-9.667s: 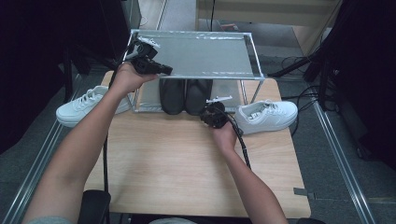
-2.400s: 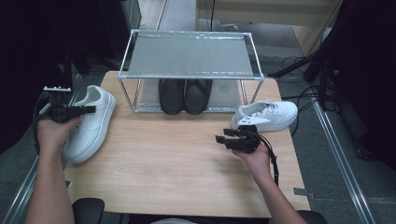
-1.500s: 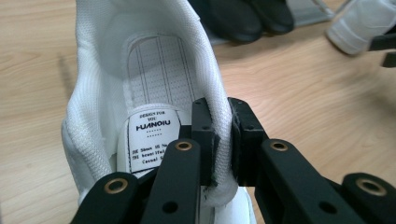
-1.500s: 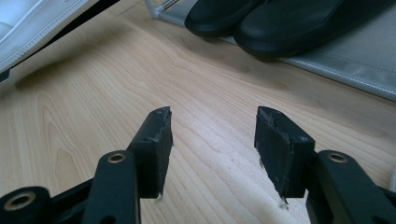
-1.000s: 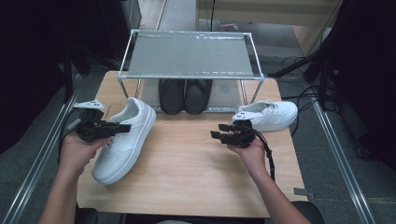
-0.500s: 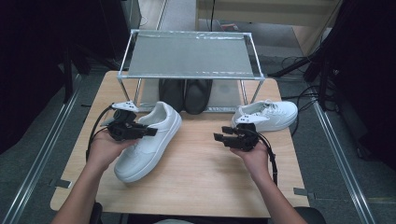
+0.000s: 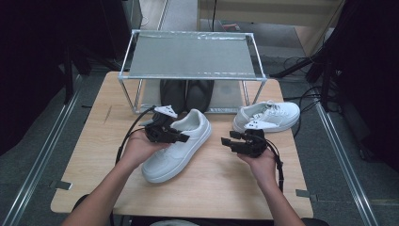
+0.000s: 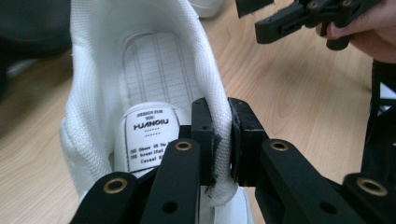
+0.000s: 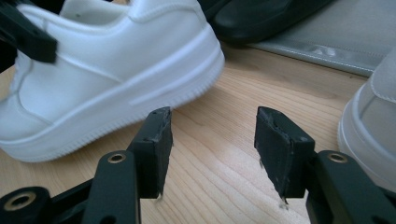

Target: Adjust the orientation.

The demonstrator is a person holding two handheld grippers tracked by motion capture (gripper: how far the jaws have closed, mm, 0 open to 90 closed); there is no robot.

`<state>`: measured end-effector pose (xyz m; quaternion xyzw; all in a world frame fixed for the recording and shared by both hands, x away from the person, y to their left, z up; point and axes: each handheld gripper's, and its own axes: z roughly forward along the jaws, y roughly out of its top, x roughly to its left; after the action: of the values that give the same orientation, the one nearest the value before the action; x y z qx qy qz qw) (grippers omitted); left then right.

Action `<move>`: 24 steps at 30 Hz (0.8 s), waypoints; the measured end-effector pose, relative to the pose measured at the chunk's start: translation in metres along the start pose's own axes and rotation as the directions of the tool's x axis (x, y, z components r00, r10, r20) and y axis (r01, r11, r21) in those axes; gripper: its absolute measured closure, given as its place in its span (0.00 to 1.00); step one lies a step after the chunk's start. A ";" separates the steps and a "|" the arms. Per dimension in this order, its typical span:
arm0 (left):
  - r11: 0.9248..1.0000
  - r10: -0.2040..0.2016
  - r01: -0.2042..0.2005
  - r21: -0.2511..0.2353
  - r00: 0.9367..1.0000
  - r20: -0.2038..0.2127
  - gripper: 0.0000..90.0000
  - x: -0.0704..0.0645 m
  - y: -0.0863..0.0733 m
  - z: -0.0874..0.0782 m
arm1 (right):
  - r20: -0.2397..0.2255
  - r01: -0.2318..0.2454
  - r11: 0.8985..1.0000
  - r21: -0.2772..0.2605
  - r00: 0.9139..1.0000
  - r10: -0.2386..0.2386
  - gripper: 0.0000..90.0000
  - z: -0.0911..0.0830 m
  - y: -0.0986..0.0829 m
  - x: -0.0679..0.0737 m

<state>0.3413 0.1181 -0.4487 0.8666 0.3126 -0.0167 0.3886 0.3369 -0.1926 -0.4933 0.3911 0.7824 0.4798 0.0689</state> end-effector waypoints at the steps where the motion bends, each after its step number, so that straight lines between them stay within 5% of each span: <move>1: 1.000 0.000 0.000 0.000 1.000 0.000 0.92 0.000 0.000 0.000 | 0.000 0.000 1.000 0.000 1.000 0.000 0.52 0.000 0.000 0.000; 6: 0.999 -0.028 0.027 0.019 0.999 0.037 0.91 0.002 -0.002 0.029 | 0.004 -0.004 1.000 0.000 1.000 0.004 0.52 -0.001 -0.002 0.000; 14: 0.999 -0.045 0.045 -0.001 0.998 0.050 0.89 0.008 -0.006 0.030 | -0.002 0.001 1.000 0.010 1.000 -0.001 0.52 0.002 -0.003 0.003; 24: 1.000 -0.006 0.006 -0.001 1.000 -0.008 0.81 0.000 -0.005 0.023 | -0.011 0.007 1.000 0.013 1.000 -0.007 0.53 0.003 -0.002 0.005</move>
<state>0.3439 0.1052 -0.4679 0.8654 0.3168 -0.0141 0.3879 0.3337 -0.1873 -0.4951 0.3863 0.7872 0.4765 0.0638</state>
